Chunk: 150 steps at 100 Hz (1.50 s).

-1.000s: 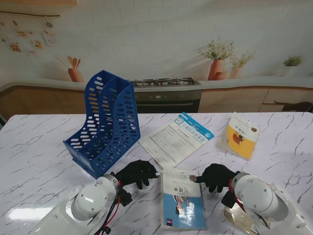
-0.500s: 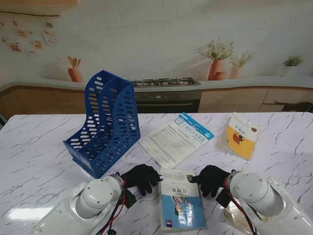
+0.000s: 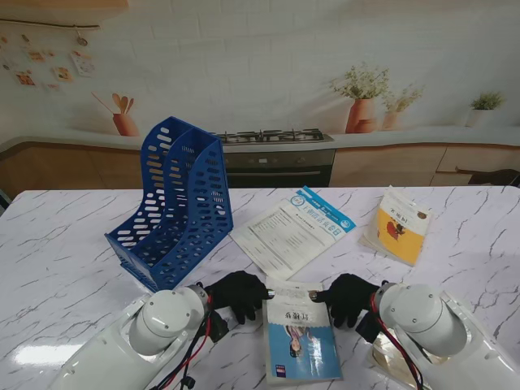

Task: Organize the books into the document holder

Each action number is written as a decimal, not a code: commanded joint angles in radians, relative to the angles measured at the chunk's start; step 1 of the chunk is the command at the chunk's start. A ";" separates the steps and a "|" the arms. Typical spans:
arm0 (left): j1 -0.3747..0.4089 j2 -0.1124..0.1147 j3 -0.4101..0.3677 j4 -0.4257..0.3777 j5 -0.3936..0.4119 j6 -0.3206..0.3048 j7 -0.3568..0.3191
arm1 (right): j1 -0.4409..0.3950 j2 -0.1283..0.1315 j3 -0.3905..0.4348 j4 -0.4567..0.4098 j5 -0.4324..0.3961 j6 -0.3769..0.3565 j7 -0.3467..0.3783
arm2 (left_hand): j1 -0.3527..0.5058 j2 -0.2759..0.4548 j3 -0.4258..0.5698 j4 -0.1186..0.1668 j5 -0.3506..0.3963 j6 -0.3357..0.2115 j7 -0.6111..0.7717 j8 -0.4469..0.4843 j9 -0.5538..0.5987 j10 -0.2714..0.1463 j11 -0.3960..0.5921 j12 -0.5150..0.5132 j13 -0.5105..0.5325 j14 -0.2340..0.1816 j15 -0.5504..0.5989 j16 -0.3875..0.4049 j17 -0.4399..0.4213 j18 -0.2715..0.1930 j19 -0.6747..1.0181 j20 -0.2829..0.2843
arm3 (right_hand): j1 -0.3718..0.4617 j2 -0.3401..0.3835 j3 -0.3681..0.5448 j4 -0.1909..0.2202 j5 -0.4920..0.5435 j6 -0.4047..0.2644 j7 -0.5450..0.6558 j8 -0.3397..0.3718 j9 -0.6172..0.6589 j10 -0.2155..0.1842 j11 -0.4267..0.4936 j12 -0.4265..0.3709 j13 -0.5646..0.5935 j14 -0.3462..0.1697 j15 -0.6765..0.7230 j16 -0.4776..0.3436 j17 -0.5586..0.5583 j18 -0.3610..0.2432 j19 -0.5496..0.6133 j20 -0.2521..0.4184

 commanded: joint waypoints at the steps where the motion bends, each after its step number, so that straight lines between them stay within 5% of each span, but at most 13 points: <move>1: 0.016 -0.009 0.026 0.035 -0.010 -0.006 -0.022 | -0.032 -0.017 -0.030 0.034 0.010 -0.003 0.002 | 0.009 -0.002 0.025 0.003 -0.033 0.061 -0.036 -0.024 -0.018 -0.002 -0.075 -0.036 -0.008 0.056 -0.029 -0.003 0.021 -0.035 0.014 -0.021 | -0.001 -0.014 0.012 0.019 -0.004 0.017 -0.056 -0.053 -0.055 0.091 -0.135 -0.067 -0.052 0.040 -0.095 -0.039 0.023 0.107 -0.004 -0.012; 31: 0.000 -0.014 0.047 0.045 -0.041 -0.012 -0.027 | -0.047 -0.030 -0.032 0.016 0.043 -0.016 -0.040 | 0.044 -0.016 0.084 0.010 -0.137 0.025 -0.097 -0.048 -0.163 -0.031 -0.076 0.010 -0.041 0.093 -0.041 0.019 -0.010 -0.033 0.022 -0.001 | 0.011 -0.030 0.039 0.019 -0.005 0.009 -0.054 -0.049 -0.053 0.088 -0.136 -0.068 -0.052 0.044 -0.090 -0.036 0.021 0.108 -0.003 -0.018; 37: 0.000 -0.016 0.046 0.047 -0.048 -0.017 -0.026 | -0.050 -0.032 -0.032 0.012 0.046 -0.018 -0.046 | 0.059 -0.030 0.126 0.011 -0.166 0.014 -0.116 -0.052 -0.207 -0.045 -0.072 0.039 -0.025 -0.004 -0.040 0.030 -0.023 -0.040 0.029 0.017 | 0.009 -0.031 0.046 0.019 -0.007 0.008 -0.054 -0.048 -0.054 0.086 -0.137 -0.069 -0.054 0.046 -0.089 -0.036 0.019 0.108 -0.004 -0.020; 47: -0.001 -0.018 0.046 0.053 -0.061 -0.027 -0.027 | -0.053 -0.036 -0.035 0.011 0.064 -0.017 -0.054 | 0.074 -0.049 0.176 0.011 -0.178 0.009 -0.136 -0.057 -0.243 -0.043 -0.073 0.060 -0.063 0.047 -0.036 0.070 -0.043 -0.052 0.067 0.057 | 0.012 -0.034 0.056 0.018 -0.012 0.010 -0.056 -0.047 -0.060 0.090 -0.141 -0.070 -0.061 0.050 -0.089 -0.035 0.016 0.109 -0.006 -0.022; 56: -0.003 -0.018 0.049 0.059 -0.069 -0.034 -0.030 | -0.055 -0.039 -0.037 0.010 0.077 -0.013 -0.063 | 0.080 -0.055 0.197 0.010 -0.177 0.003 -0.140 -0.057 -0.251 -0.045 -0.076 0.067 -0.029 -0.057 -0.024 0.088 -0.041 -0.069 0.079 0.073 | 0.020 -0.034 0.065 0.018 -0.020 0.014 -0.061 -0.048 -0.073 0.094 -0.144 -0.070 -0.069 0.057 -0.092 -0.035 0.012 0.111 -0.009 -0.024; 71: -0.017 -0.018 0.066 0.071 -0.073 -0.041 -0.040 | -0.061 -0.052 -0.046 0.006 0.091 -0.009 -0.108 | 0.079 -0.064 0.218 0.008 -0.170 -0.004 -0.139 -0.053 -0.251 -0.044 -0.074 0.073 -0.065 0.011 -0.001 0.124 -0.037 -0.079 0.087 0.084 | 0.051 -0.034 0.089 0.021 -0.046 0.025 -0.075 -0.047 -0.104 0.107 -0.140 -0.067 -0.085 0.069 -0.096 -0.036 0.004 0.119 -0.017 -0.029; 91: -0.016 -0.023 0.067 0.074 -0.076 -0.044 -0.028 | -0.069 -0.068 -0.039 -0.003 0.175 0.029 -0.135 | 0.083 -0.068 0.238 0.006 -0.161 -0.006 -0.131 -0.047 -0.246 -0.044 -0.070 0.078 -0.032 -0.033 -0.001 0.117 -0.026 -0.094 0.085 0.080 | 0.064 -0.022 0.116 0.021 -0.128 0.068 -0.138 -0.057 -0.229 0.156 -0.152 -0.069 -0.185 0.135 -0.134 -0.041 -0.098 0.267 -0.072 -0.037; 119: -0.003 -0.030 0.057 0.073 -0.083 -0.043 -0.002 | -0.088 -0.095 -0.015 -0.023 0.353 0.109 -0.162 | 0.088 -0.070 0.253 0.008 -0.174 0.013 -0.155 -0.064 -0.272 -0.025 -0.094 0.053 -0.046 0.036 -0.003 0.125 -0.026 -0.101 0.084 0.077 | 0.099 0.006 0.123 0.033 -0.265 -0.027 -0.138 0.042 -0.349 0.028 -0.052 -0.030 -0.324 0.064 -0.130 -0.018 -0.322 0.353 -0.112 0.046; 123: -0.003 -0.030 0.057 0.072 -0.083 -0.042 -0.004 | -0.090 -0.098 -0.012 -0.024 0.367 0.116 -0.167 | 0.087 -0.070 0.258 0.008 -0.174 0.013 -0.158 -0.066 -0.274 -0.026 -0.093 0.050 -0.020 -0.070 0.003 0.122 -0.027 -0.107 0.085 0.077 | 0.100 0.005 0.129 0.033 -0.270 -0.039 -0.135 0.053 -0.356 0.017 -0.036 -0.023 -0.325 0.058 -0.117 -0.011 -0.327 0.349 -0.111 0.052; 127: -0.003 -0.029 0.057 0.071 -0.082 -0.042 -0.005 | -0.091 -0.101 -0.009 -0.025 0.380 0.122 -0.173 | 0.087 -0.071 0.261 0.008 -0.175 0.014 -0.160 -0.068 -0.276 -0.024 -0.093 0.048 -0.045 0.016 -0.003 0.123 -0.028 -0.105 0.085 0.077 | 0.104 0.006 0.136 0.033 -0.278 -0.048 -0.132 0.071 -0.367 0.009 -0.013 -0.015 -0.330 0.055 -0.105 -0.004 -0.336 0.340 -0.113 0.060; 130: -0.002 -0.029 0.057 0.071 -0.081 -0.041 -0.004 | -0.092 -0.103 -0.007 -0.025 0.385 0.125 -0.176 | 0.090 -0.073 0.264 0.008 -0.174 0.014 -0.160 -0.069 -0.274 -0.025 -0.091 0.047 -0.019 -0.053 0.009 0.125 -0.027 -0.105 0.087 0.078 | 0.104 0.004 0.136 0.033 -0.277 -0.050 -0.131 0.075 -0.369 0.008 -0.009 -0.015 -0.331 0.055 -0.103 -0.003 -0.339 0.334 -0.113 0.062; 140: 0.001 -0.029 0.053 0.066 -0.082 -0.038 -0.003 | -0.093 -0.106 -0.005 -0.025 0.384 0.125 -0.187 | 0.094 -0.079 0.279 0.008 -0.178 0.015 -0.164 -0.071 -0.281 -0.028 -0.087 0.048 -0.045 0.011 0.017 0.140 -0.034 -0.089 0.103 0.088 | 0.106 0.002 0.147 0.033 -0.281 -0.067 -0.129 0.093 -0.376 -0.005 0.010 -0.008 -0.326 0.048 -0.082 0.007 -0.333 0.331 -0.107 0.072; 150: 0.007 -0.031 0.045 0.060 -0.090 -0.040 0.005 | -0.092 -0.107 -0.006 -0.023 0.385 0.121 -0.192 | 0.109 -0.099 0.316 0.007 -0.176 0.007 -0.152 -0.064 -0.276 -0.047 -0.052 0.076 -0.036 -0.061 0.048 0.184 -0.042 -0.096 0.156 0.121 | 0.114 0.003 0.152 0.034 -0.290 -0.075 -0.131 0.099 -0.392 -0.011 0.010 -0.009 -0.340 0.051 -0.085 0.006 -0.345 0.331 -0.112 0.074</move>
